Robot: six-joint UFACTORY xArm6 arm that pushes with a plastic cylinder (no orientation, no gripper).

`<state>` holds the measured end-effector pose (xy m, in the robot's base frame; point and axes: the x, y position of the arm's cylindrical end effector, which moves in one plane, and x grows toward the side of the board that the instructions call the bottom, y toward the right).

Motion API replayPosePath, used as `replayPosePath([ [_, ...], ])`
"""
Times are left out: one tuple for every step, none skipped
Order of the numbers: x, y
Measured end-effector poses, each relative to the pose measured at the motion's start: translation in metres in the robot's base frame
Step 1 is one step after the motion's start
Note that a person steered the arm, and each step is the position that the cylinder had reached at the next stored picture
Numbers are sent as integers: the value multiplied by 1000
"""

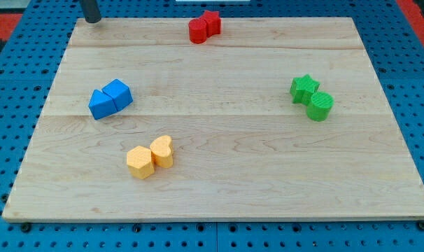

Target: Separate red circle and red star

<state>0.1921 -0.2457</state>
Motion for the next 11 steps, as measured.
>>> replayPosePath([
  [-1,3],
  [2,4],
  [1,0],
  [0,12],
  [-1,23],
  [-1,35],
  [-1,47],
  [0,95],
  [0,162],
  [-1,162],
  [1,212],
])
